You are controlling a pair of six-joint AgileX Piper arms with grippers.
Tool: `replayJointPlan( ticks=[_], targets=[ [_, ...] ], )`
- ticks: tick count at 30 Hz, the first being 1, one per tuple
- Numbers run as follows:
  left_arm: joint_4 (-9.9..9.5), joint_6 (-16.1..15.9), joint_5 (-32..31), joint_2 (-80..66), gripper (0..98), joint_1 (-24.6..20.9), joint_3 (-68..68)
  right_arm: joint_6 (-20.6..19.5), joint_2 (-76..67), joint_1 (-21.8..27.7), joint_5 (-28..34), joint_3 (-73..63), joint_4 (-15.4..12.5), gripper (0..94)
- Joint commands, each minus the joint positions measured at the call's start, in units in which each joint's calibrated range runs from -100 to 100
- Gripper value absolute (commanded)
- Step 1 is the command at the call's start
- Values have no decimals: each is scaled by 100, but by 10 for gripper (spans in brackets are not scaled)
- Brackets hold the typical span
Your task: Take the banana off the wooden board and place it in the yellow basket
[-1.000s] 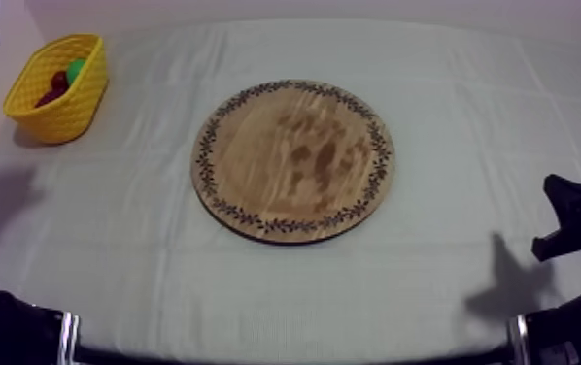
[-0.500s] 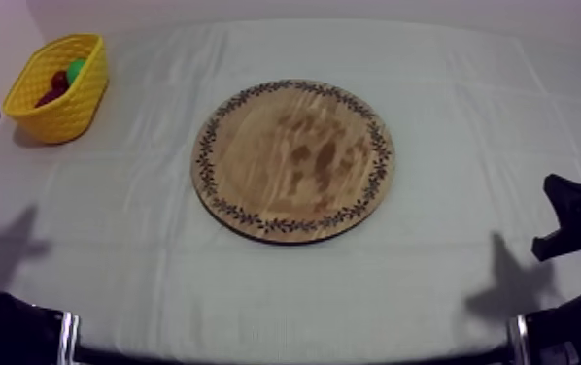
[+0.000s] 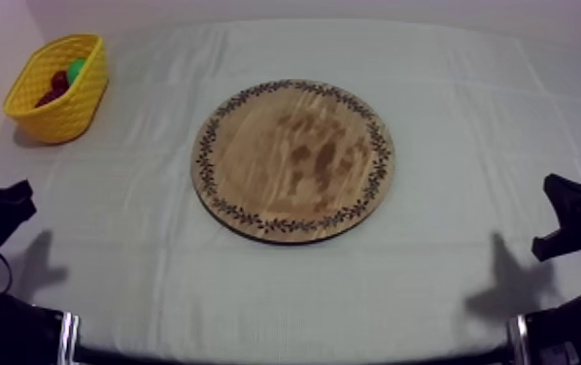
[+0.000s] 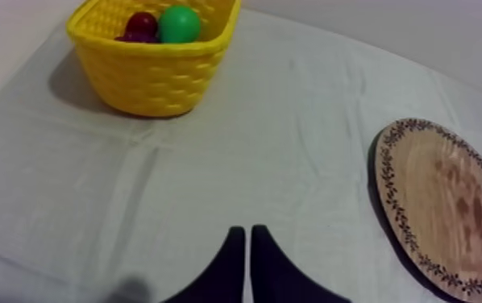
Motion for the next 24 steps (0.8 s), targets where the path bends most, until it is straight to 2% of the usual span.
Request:
replayJointPlan(
  ticks=[1, 9, 15, 17, 24],
  targets=[
    [-51, 14, -70, -222, 1, -5, 110, 0, 3, 1, 1, -3, 0, 2],
    [-93, 45, -517, -743, 1, 15, 400, 0, 3, 1, 1, -3, 0, 2],
    [-160, 817, -975, -1017, 1, 27, 564, 0, 3, 1, 1, -3, 0, 2],
    [-176, 927, -1088, -1046, 1, 27, 600, 0, 3, 1, 1, -3, 0, 2],
    [-192, 579, -1188, -1071, 1, 28, 641, 0, 3, 1, 1, -3, 0, 2]
  ],
)
